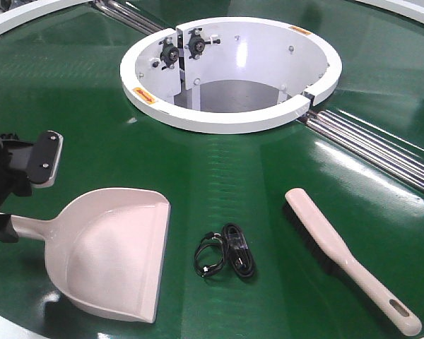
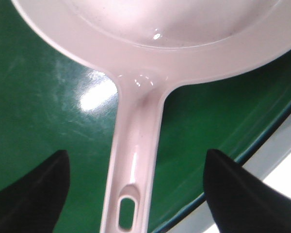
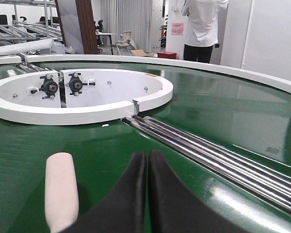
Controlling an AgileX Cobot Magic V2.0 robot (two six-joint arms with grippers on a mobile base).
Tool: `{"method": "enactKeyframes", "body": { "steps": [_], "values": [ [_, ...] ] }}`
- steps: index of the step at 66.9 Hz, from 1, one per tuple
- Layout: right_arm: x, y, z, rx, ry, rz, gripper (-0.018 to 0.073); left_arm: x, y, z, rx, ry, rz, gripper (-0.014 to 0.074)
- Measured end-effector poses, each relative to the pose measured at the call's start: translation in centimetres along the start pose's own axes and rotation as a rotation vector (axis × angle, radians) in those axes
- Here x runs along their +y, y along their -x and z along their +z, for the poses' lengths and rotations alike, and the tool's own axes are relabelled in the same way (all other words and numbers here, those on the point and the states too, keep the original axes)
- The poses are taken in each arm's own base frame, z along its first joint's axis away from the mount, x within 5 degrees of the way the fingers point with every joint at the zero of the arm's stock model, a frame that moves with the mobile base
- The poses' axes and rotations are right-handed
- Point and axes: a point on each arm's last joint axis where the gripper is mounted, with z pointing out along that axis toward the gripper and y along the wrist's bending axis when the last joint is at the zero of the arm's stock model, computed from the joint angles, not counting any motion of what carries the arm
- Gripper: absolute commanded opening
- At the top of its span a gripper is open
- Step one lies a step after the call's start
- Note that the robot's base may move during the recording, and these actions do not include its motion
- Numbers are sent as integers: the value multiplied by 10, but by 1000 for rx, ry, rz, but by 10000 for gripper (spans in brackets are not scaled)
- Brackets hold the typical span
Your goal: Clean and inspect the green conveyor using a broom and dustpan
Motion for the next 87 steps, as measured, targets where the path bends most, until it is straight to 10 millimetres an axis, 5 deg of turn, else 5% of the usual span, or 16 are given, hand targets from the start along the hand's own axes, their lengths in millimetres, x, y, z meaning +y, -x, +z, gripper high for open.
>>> {"method": "enactKeyframes", "body": {
  "steps": [45,61,72,87],
  "values": [
    [0,0,0,0,0,0,-9,20,5,41,-3,-23,7,536],
    [0,0,0,0,0,0,-9,15,4,61,13,-80,14,471],
    [0,0,0,0,0,0,-9,6,-2,73,62,-125,42,348],
    [0,0,0,0,0,0,-9,8,0,74,48,-90,39,22]
  ]
}}
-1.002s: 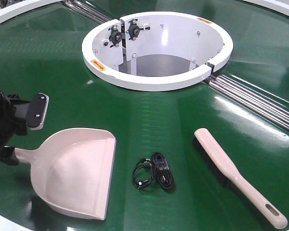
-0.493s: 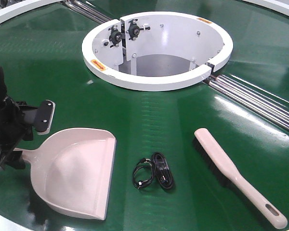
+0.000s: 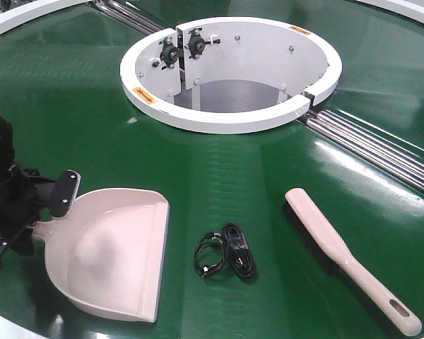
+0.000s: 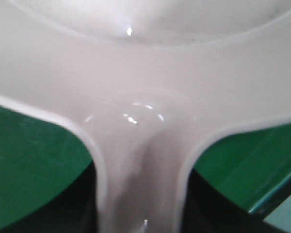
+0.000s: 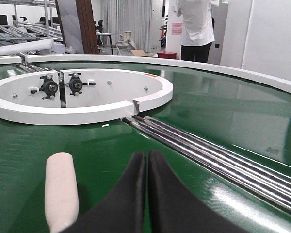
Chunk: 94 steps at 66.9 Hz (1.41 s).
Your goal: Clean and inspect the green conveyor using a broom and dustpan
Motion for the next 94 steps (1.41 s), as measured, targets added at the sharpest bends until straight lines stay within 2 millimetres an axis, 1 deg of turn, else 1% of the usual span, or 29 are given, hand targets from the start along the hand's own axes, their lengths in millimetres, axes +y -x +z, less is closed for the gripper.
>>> {"method": "enactKeyframes", "body": {
  "steps": [1,11,24,34,48,60,70,76,86,94],
  "values": [
    [0,0,0,0,0,0,-9,0,0,0,-3,1,-1,-9],
    [0,0,0,0,0,0,-9,2,4,0,-39,18,-18,-8],
    [0,0,0,0,0,0,-9,-1,10,-4,-35,22,5,-8],
    [0,0,0,0,0,0,-9,-5,12,-12,13,29,34,-8],
    [0,0,0,0,0,0,-9,-9,16,-17,66,9,-31,-8],
    [0,0,0,0,0,0,-9,-1,22,-31,45,41,-74,-8],
    [0,0,0,0,0,0,-9,3,28,-41,39,60,-64,-8],
    [0,0,0,0,0,0,-9,2,33,-42,41,55,-49,-8],
    [0,0,0,0,0,0,-9,3,40,-35,62,27,-18,-8],
    [0,0,0,0,0,0,-9,5,42,-29,90,9,2,-8]
  ]
}}
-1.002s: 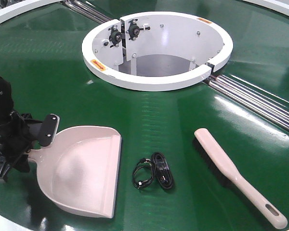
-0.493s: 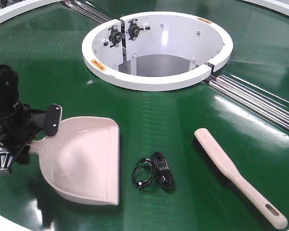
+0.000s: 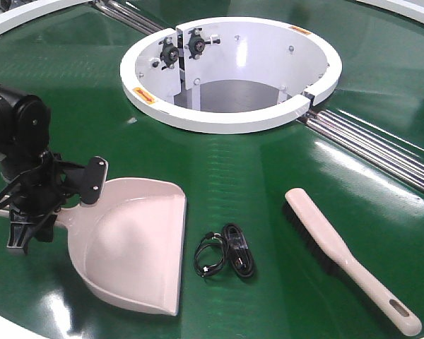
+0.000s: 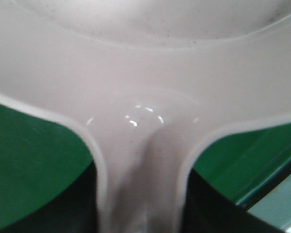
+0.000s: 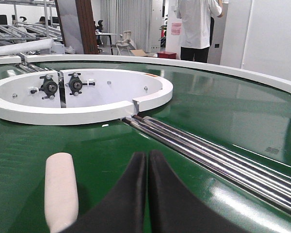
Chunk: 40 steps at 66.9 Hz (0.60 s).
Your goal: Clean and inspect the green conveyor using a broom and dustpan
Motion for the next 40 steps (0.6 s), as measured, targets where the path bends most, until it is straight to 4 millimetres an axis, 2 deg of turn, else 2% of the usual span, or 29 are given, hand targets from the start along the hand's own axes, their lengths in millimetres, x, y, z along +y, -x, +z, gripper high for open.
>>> {"method": "enactKeyframes", "body": {
  "steps": [13,40],
  "values": [
    [0,0,0,0,0,0,-9,2,0,9,23,-34,-1,-8],
    [0,0,0,0,0,0,-9,3,0,11,29,-31,2,-8]
  ]
}}
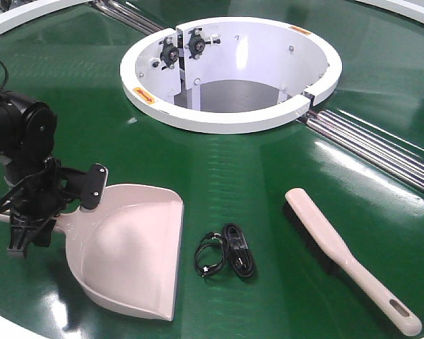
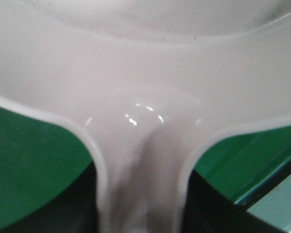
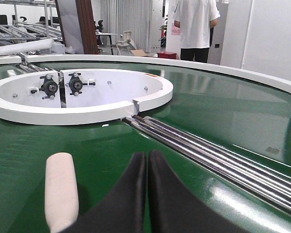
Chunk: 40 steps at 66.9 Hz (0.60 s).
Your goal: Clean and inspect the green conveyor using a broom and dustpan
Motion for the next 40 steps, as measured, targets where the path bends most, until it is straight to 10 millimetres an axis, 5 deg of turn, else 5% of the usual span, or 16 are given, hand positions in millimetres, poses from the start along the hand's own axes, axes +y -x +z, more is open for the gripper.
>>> {"method": "enactKeyframes", "body": {
  "steps": [40],
  "values": [
    [0,0,0,0,0,0,-9,0,0,0,0,3,2,-8]
  ]
}}
